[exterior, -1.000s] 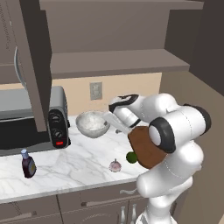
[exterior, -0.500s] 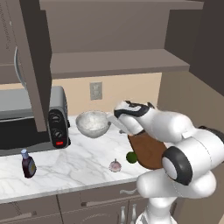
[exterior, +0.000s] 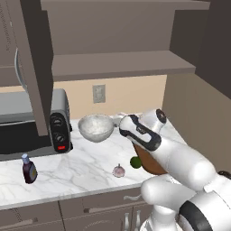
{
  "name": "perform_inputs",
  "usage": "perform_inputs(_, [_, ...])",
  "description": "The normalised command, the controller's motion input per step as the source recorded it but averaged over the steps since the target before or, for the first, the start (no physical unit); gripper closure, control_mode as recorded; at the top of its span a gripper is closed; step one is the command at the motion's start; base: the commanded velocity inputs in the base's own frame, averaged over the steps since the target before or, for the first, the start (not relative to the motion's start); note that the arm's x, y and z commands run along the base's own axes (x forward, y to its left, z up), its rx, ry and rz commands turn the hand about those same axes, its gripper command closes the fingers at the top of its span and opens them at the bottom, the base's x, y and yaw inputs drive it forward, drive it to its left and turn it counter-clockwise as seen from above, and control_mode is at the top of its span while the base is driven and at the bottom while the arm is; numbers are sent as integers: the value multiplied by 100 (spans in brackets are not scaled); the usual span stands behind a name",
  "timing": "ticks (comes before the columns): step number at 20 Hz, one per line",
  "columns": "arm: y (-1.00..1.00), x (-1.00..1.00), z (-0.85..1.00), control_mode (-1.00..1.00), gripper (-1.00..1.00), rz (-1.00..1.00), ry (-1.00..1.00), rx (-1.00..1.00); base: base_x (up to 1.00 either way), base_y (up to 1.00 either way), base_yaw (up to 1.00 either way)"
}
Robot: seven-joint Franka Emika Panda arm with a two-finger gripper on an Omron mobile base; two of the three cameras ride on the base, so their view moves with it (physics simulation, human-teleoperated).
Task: Open the cabinet. Place the bowl and condiment on the counter. Then place the lime and garlic on the cutting board.
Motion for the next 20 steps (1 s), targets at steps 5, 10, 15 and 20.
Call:
perform_inputs(5, [-26,-70,27,-100,-100,-4,-9,3,0,0,0])
perform_inputs(10, [-3,-61,53,-100,-100,-1,-28,3,0,0,0])
perform_inputs(15, [0,-31,44,-100,-100,-7,-1,-6,0,0,0])
perform_inputs(20, [0,-24,30,-100,-100,-8,28,-14,0,0,0])
